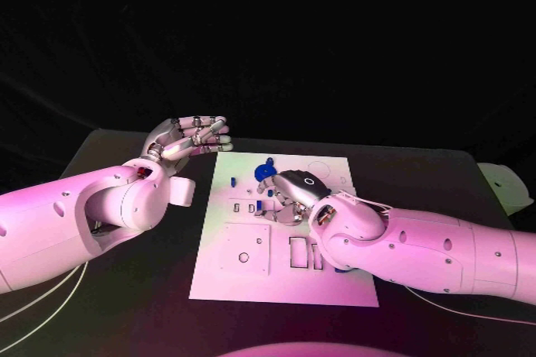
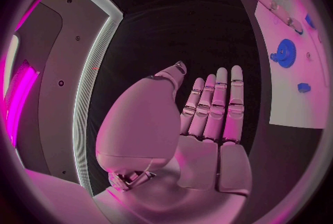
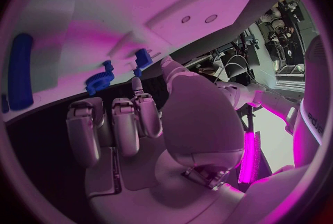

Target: Assemble the parts on the task board

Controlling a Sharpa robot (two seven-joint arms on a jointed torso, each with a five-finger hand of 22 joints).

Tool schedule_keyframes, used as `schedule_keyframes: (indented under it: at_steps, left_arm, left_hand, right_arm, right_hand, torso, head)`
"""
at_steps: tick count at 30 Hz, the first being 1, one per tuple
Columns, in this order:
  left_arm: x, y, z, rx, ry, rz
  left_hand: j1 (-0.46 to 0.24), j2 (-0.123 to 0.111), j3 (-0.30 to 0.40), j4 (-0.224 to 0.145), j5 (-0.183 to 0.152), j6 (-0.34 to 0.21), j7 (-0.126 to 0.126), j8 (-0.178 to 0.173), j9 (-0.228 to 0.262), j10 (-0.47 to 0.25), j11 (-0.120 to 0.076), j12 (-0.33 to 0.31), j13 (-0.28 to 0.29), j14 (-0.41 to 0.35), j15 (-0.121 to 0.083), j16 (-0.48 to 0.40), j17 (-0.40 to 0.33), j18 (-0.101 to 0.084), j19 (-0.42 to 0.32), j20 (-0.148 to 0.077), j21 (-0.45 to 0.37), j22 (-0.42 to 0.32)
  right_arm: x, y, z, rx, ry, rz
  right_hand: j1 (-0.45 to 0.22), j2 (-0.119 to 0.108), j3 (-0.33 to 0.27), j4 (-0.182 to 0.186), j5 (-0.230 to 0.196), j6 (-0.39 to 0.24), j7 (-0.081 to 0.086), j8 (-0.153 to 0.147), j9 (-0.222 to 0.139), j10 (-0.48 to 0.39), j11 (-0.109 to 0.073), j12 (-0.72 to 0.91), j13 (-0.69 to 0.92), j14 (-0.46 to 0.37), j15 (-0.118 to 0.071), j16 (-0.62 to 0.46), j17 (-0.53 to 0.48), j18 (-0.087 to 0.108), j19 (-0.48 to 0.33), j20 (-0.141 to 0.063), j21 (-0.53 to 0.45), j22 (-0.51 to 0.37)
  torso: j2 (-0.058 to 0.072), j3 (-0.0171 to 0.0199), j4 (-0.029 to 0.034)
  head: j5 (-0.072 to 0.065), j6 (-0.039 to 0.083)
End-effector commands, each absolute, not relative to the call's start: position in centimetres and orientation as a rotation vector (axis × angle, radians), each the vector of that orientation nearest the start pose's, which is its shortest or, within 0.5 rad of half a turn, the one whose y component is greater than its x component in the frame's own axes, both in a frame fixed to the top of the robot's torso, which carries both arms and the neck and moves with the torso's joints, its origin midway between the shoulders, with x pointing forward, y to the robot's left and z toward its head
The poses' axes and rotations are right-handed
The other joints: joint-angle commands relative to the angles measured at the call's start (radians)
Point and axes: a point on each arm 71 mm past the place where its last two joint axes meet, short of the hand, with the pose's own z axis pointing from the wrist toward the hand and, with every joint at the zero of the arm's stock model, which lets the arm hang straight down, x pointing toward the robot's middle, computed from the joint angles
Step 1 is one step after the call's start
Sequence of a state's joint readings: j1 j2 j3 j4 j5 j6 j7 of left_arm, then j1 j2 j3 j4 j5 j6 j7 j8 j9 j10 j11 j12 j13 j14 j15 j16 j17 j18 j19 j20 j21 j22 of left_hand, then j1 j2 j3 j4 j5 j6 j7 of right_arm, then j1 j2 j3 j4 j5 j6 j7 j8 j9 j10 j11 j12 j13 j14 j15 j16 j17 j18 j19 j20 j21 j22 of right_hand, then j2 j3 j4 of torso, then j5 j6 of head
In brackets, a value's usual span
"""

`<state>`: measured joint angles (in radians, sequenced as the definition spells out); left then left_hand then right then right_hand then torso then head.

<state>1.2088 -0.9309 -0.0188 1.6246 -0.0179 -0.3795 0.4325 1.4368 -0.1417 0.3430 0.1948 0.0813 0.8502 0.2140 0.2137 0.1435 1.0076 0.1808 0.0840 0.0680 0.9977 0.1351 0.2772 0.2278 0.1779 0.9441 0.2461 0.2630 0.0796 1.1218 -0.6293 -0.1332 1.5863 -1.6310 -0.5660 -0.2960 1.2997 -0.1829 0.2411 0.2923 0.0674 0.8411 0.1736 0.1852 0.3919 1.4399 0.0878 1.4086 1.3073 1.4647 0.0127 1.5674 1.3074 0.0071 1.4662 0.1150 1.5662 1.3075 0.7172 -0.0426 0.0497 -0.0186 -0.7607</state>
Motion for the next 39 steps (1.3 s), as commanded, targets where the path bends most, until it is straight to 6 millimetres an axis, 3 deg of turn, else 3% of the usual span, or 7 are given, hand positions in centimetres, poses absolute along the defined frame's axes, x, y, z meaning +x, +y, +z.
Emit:
schedule_keyframes:
  at_steps: [1, 9, 13, 15, 19, 23, 39]
  left_arm:
    - [47.7, 22.3, -15.9, -0.978, 1.444, -1.501]
    - [48.7, 21.9, -17.6, -0.767, 1.746, -1.308]
    - [49.2, 21.2, -18.0, -0.618, 1.898, -1.172]
    - [49.6, 20.8, -17.9, -0.521, 1.971, -1.077]
    - [50.1, 19.9, -17.5, -0.368, 2.078, -0.904]
    - [50.6, 19.0, -17.2, -0.280, 2.165, -0.777]
    - [52.4, 15.4, -17.6, -0.019, 2.321, -0.430]
  left_hand:
    - [-0.029, -0.003, -0.002, 0.016, -0.006, 0.025, 0.009, 0.011, 0.006, 0.053, -0.015, 0.020, 0.007, 0.060, -0.019, 0.032, 0.022, 0.007, 0.044, -0.018, 0.025, 0.010]
    - [-0.139, -0.025, -0.047, 0.075, -0.004, 0.108, -0.050, 0.060, 0.042, 0.250, -0.094, 0.094, 0.056, 0.357, -0.120, 0.324, 0.232, 0.004, 0.284, -0.128, 0.206, 0.092]
    - [-0.183, -0.006, -0.088, 0.087, -0.001, 0.084, -0.078, 0.117, 0.105, 0.257, -0.117, 0.230, 0.198, 0.401, -0.137, 0.898, 0.787, 0.003, 0.305, -0.167, 0.432, 0.232]
    - [-0.200, -0.004, -0.100, 0.089, -0.003, 0.085, -0.076, 0.139, 0.125, 0.261, -0.125, 0.286, 0.246, 0.439, -0.152, 1.006, 0.916, 0.000, 0.302, -0.168, 0.486, 0.267]
    - [-0.221, 0.020, -0.129, 0.097, -0.001, 0.058, -0.099, 0.260, 0.230, 0.178, -0.146, 0.567, 0.482, 0.523, -0.167, 1.197, 1.182, -0.040, 0.362, -0.186, 0.829, 0.664]
    - [-0.223, 0.033, -0.141, 0.097, -0.002, 0.023, -0.108, 0.324, 0.293, 0.123, -0.151, 0.694, 0.586, 0.538, -0.174, 1.222, 1.225, -0.065, 0.418, -0.196, 0.962, 0.848]
    - [-0.254, 0.057, -0.159, 0.098, -0.006, 0.002, -0.111, 0.361, 0.333, 0.122, -0.155, 0.796, 0.680, 0.550, -0.179, 1.246, 1.266, -0.082, 0.468, -0.202, 1.026, 0.949]
  right_arm:
    - [43.2, -9.5, -20.2, -0.100, 1.387, 0.896]
    - [45.3, -15.2, -16.7, 0.192, 1.421, 1.028]
    - [46.1, -18.0, -15.7, 0.276, 1.437, 1.016]
    - [46.3, -19.4, -15.3, 0.312, 1.445, 1.001]
    - [46.4, -21.3, -15.0, 0.355, 1.455, 0.977]
    - [46.4, -22.2, -14.9, 0.372, 1.462, 0.959]
    - [46.7, -23.2, -15.2, 0.379, 1.488, 0.915]
  right_hand:
    - [0.025, 0.009, 0.007, -0.006, 0.016, 0.028, -0.005, 0.012, 0.003, -0.010, -0.002, -0.011, 0.129, 0.106, 0.001, 0.003, 0.263, -0.007, 0.105, 0.004, 0.005, 0.263]
    - [0.037, 0.011, 0.035, -0.006, 0.157, 0.067, -0.022, 0.068, 0.016, -0.027, -0.019, -0.031, 0.111, 0.098, -0.016, -0.010, 0.232, -0.005, 0.101, -0.013, -0.002, 0.259]
    - [0.034, 0.015, 0.035, -0.006, 0.171, 0.070, -0.025, 0.078, 0.020, -0.026, -0.021, -0.031, 0.111, 0.098, -0.017, -0.010, 0.232, -0.005, 0.101, -0.014, -0.001, 0.259]
    - [0.032, 0.016, 0.035, -0.006, 0.178, 0.072, -0.026, 0.083, 0.023, -0.024, -0.022, -0.029, 0.112, 0.098, -0.018, -0.011, 0.232, -0.006, 0.102, -0.015, 0.000, 0.260]
    - [0.031, 0.016, 0.034, -0.007, 0.185, 0.070, -0.027, 0.086, 0.025, -0.024, -0.023, -0.029, 0.111, 0.098, -0.019, -0.011, 0.232, -0.006, 0.102, -0.016, 0.000, 0.260]
    - [0.031, 0.015, 0.034, -0.007, 0.190, 0.068, -0.027, 0.087, 0.026, -0.024, -0.023, -0.030, 0.111, 0.098, -0.020, -0.011, 0.231, -0.006, 0.102, -0.017, -0.001, 0.259]
    - [0.029, 0.013, 0.033, -0.007, 0.195, 0.062, -0.026, 0.087, 0.027, -0.026, -0.023, -0.032, 0.109, 0.097, -0.020, -0.012, 0.228, -0.005, 0.100, -0.017, -0.003, 0.257]
  torso:
    - [-0.006, 0.0020, -0.0042]
    - [-0.024, 0.0093, -0.0142]
    - [-0.030, 0.0132, -0.0188]
    - [-0.033, 0.0143, -0.0206]
    - [-0.036, 0.0198, -0.0240]
    - [-0.039, 0.0239, -0.0254]
    - [-0.043, 0.0299, -0.0217]
  head:
    - [0.002, 0.005]
    - [0.014, 0.000]
    - [0.020, -0.004]
    - [0.023, -0.006]
    - [0.031, -0.012]
    - [0.032, -0.015]
    - [0.038, -0.030]
